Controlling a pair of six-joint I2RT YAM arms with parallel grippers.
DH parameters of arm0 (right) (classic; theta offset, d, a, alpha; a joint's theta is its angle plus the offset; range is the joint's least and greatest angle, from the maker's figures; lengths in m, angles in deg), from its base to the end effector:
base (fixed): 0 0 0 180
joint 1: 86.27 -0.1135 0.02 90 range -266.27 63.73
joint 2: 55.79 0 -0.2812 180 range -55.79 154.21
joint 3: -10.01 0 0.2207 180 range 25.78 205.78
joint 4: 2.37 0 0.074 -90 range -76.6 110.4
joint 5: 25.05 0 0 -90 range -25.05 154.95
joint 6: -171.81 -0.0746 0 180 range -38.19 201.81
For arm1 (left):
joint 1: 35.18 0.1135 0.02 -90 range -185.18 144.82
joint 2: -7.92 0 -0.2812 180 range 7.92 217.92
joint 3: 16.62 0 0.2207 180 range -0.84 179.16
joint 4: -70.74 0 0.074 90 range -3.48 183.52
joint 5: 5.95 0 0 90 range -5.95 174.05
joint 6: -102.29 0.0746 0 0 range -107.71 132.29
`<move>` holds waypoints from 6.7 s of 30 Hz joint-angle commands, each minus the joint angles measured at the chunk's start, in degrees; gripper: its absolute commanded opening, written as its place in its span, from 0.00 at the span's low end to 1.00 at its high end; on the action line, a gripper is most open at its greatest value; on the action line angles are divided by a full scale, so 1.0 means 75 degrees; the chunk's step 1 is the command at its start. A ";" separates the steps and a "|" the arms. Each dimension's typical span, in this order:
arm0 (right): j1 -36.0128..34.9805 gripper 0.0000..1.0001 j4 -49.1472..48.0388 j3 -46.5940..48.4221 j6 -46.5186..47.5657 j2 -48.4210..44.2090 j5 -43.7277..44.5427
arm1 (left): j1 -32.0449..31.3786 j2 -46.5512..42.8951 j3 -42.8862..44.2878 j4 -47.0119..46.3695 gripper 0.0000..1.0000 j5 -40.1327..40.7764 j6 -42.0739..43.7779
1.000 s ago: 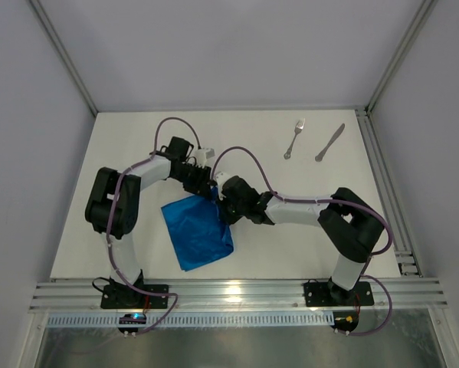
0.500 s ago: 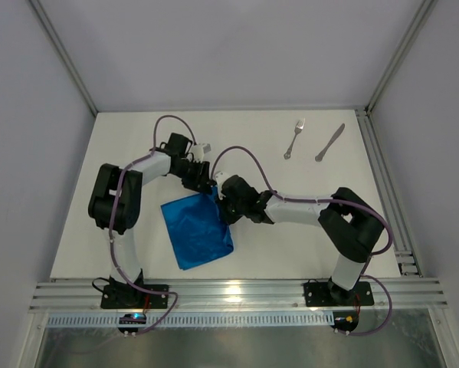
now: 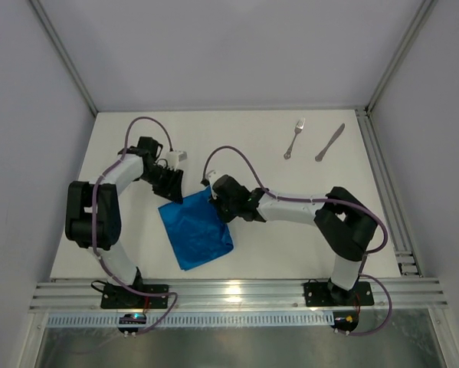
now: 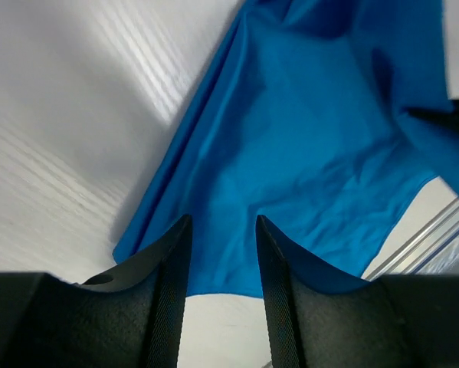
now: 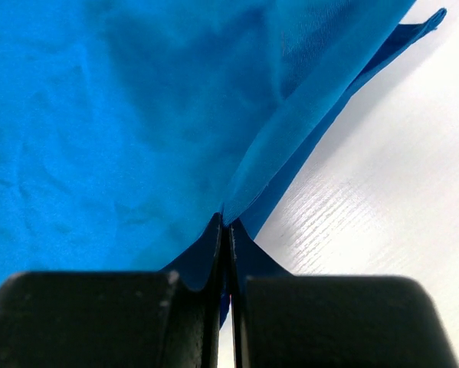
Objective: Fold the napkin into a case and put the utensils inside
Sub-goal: Fold the lower triangle-folded napkin at the center of the board.
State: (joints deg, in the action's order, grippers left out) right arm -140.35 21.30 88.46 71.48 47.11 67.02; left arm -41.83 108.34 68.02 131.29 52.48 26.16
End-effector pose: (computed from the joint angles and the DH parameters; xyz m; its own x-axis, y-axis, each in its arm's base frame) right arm 0.2268 0.3085 0.1857 -0.5723 -0.4846 -0.6616 -0.7039 0.7041 0.0932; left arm 0.3091 -0.0754 0.1964 -0.8839 0.3087 -0.3514 0.4465 0.7807 -0.4372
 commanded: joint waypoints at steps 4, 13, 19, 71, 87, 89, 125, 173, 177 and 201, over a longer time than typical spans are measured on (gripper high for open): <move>-0.0511 0.04 0.0727 0.0865 0.0381 0.0272 0.1211 | 0.0207 0.0017 -0.0685 0.0301 0.42 0.1055 0.0952; -0.0920 0.04 0.1255 0.1439 0.0731 0.0543 0.1774 | 0.0219 -0.0206 -0.0978 -0.0286 0.32 0.1257 0.1022; -0.1366 0.04 0.1700 0.2341 0.0943 0.1081 0.2045 | 0.0219 0.0028 -0.0978 -0.0263 0.23 0.0905 0.0999; -0.0945 0.60 -0.2073 0.0058 -0.1213 0.0812 -0.0662 | -0.0273 0.0216 0.0252 -0.1387 0.60 0.0144 -0.0314; -0.0804 0.59 -0.2261 -0.0189 -0.1518 0.0625 -0.0604 | -0.0577 0.0263 0.0404 -0.1119 0.12 -0.0044 0.0038; -0.0781 0.60 -0.2144 -0.0084 -0.1541 0.0578 -0.0604 | -0.0566 0.0274 0.0439 -0.1072 0.14 -0.0091 0.0072; 0.0239 0.42 -0.2729 -0.2134 -0.3146 -0.0500 -0.2174 | -0.0566 0.0381 0.0499 -0.1035 0.37 -0.0231 0.0296; 0.0051 0.27 -0.2647 -0.3013 -0.3592 -0.1063 -0.2279 | -0.0554 -0.0007 0.0194 -0.0345 0.21 0.0120 0.0694; 0.0051 0.26 -0.2799 -0.3083 -0.3697 -0.1051 -0.2268 | -0.0554 -0.0042 0.0240 -0.0321 0.18 0.0307 0.0764; 0.0051 0.22 -0.2905 -0.3025 -0.3697 -0.0910 -0.2279 | -0.0601 0.0427 0.0311 -0.0474 0.18 -0.0080 0.0811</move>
State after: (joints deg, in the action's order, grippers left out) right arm -139.57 1.37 65.51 44.14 39.63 50.14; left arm -46.14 110.95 69.46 128.36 53.01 32.02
